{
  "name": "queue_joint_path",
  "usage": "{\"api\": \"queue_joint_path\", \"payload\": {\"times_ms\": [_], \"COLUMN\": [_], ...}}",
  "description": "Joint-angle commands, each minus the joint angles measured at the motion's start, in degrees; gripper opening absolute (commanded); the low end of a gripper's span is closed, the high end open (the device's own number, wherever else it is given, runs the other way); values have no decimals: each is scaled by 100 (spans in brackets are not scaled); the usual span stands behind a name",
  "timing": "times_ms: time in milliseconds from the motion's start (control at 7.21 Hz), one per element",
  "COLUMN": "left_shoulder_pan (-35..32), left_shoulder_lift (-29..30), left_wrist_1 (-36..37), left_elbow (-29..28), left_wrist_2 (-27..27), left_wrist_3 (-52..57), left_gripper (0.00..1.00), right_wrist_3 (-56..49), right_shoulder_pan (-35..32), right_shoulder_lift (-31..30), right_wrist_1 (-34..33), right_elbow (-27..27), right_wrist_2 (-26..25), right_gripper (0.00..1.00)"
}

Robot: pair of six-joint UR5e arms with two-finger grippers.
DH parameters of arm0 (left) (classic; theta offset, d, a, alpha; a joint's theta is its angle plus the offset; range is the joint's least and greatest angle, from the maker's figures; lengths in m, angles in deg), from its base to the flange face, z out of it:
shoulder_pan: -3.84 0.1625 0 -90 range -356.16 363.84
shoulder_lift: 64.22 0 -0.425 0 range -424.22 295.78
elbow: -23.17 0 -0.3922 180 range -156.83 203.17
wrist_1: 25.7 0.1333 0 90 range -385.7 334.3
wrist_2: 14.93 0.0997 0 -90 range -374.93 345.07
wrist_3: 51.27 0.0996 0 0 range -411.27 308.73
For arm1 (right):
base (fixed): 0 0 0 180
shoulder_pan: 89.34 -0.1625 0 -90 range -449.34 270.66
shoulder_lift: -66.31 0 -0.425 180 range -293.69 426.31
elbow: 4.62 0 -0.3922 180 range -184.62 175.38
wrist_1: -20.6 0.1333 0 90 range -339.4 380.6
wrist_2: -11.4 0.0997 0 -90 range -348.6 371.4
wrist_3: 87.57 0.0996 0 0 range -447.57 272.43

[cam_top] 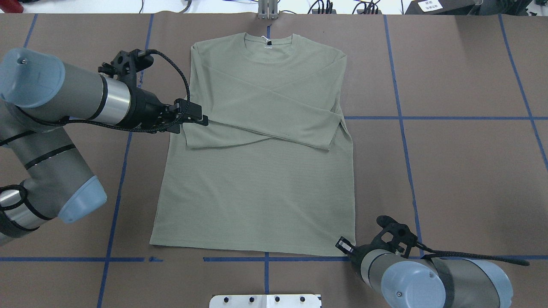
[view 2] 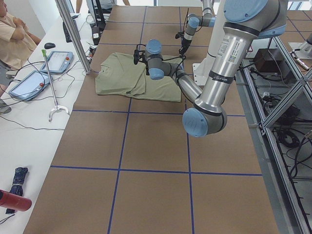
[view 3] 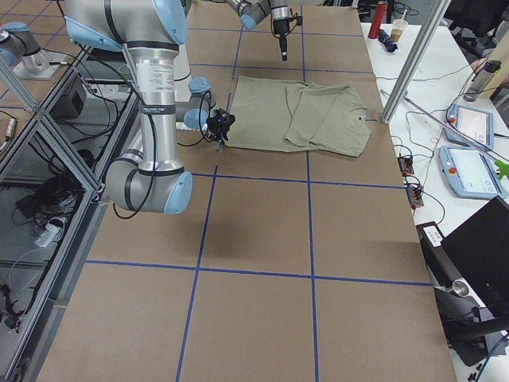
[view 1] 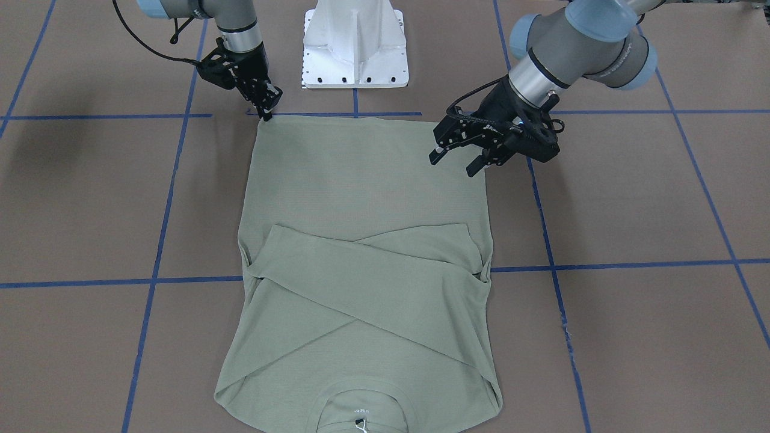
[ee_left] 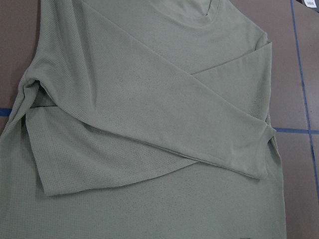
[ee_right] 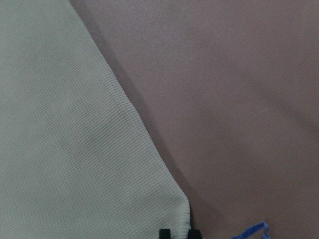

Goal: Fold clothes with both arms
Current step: 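Move both grippers to the shirt hem corners nearest the robot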

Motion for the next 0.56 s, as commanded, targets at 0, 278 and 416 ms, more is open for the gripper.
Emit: {"api": "queue_joint_path", "payload": {"times_ms": [0, 278, 416], "left_shoulder_pan": [17, 602, 1076], "left_shoulder_lift": [-91, -1359, -1967], "left_wrist_1": [128, 619, 682], "left_elbow": [241, 1204, 1601], "left_wrist_2": [32, 790, 1371], "left_wrist_3": [-610, -701, -753], "left_gripper": [88, 88, 87], "right_wrist_3": [0, 0, 0], "right_shoulder_pan": [-9, -18, -9], "right_shoulder_lift": [-36, -36, -36], "right_wrist_1": [0, 0, 0], "right_elbow": [-98, -159, -159], "right_wrist_2": [63, 89, 142], "right_gripper": [0, 0, 0]}}
